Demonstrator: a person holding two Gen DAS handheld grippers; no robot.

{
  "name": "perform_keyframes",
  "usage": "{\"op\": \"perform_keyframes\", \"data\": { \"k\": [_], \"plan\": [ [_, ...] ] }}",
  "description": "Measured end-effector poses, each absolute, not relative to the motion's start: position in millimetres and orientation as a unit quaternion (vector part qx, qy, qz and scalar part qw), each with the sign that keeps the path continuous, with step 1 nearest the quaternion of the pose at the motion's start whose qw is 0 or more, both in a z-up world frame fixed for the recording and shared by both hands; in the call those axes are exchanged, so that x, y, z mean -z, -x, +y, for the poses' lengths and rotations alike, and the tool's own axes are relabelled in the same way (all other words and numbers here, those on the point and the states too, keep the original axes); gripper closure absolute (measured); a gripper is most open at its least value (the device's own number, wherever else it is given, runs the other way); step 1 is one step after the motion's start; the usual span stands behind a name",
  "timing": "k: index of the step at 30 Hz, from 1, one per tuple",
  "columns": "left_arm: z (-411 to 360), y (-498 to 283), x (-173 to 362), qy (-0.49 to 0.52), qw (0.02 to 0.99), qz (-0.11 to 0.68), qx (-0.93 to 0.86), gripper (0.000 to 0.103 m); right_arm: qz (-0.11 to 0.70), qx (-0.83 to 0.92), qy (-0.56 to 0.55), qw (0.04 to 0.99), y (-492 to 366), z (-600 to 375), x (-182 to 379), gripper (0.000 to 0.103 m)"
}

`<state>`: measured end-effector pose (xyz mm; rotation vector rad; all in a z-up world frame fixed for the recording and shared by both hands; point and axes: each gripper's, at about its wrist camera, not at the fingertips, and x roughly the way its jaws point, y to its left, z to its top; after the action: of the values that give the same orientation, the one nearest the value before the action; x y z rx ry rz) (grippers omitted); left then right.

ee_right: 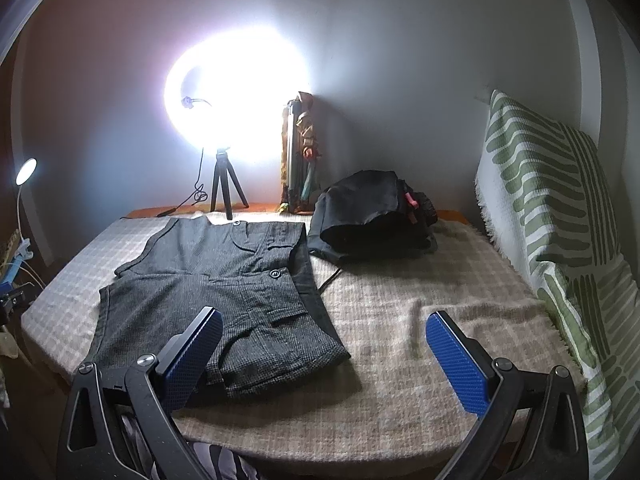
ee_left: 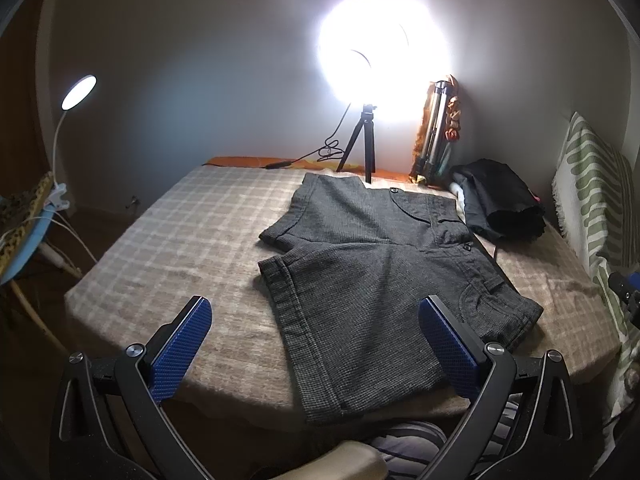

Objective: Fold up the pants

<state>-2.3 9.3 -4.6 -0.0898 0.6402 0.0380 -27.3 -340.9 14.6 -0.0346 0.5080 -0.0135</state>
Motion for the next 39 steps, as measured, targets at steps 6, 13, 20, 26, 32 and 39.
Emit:
{"op": "perform_keyframes", "data": {
  "k": [6, 13, 20, 26, 32, 39],
  "plan": [
    [10, 2, 7, 0.038, 0.948, 0.315, -0.013, 0.0, 0.24, 0.013, 0.021, 0.971, 29, -341, -17, 0.0],
    [8, 2, 13, 0.022, 0.947, 0.321, 0.005, 0.0, 0.241, 0.009, 0.028, 0.97, 26, -339, -17, 0.0],
    [11, -2, 26, 0.002, 0.939, 0.343, 0.03, 0.015, 0.247, -0.02, 0.052, 0.967, 19, -335, -12, 0.0],
    [12, -6, 42, -0.024, 0.925, 0.372, 0.069, 0.035, 0.269, -0.078, 0.082, 0.957, 7, -332, 1, 0.007],
    [7, -10, 63, -0.064, 0.901, 0.414, 0.112, 0.064, 0.302, -0.162, 0.134, 0.93, -10, -324, 30, 0.02],
    [-19, -1, 88, -0.143, 0.868, 0.443, 0.172, 0.067, 0.335, -0.243, 0.261, 0.872, -27, -305, 83, 0.031]
  ]
}}
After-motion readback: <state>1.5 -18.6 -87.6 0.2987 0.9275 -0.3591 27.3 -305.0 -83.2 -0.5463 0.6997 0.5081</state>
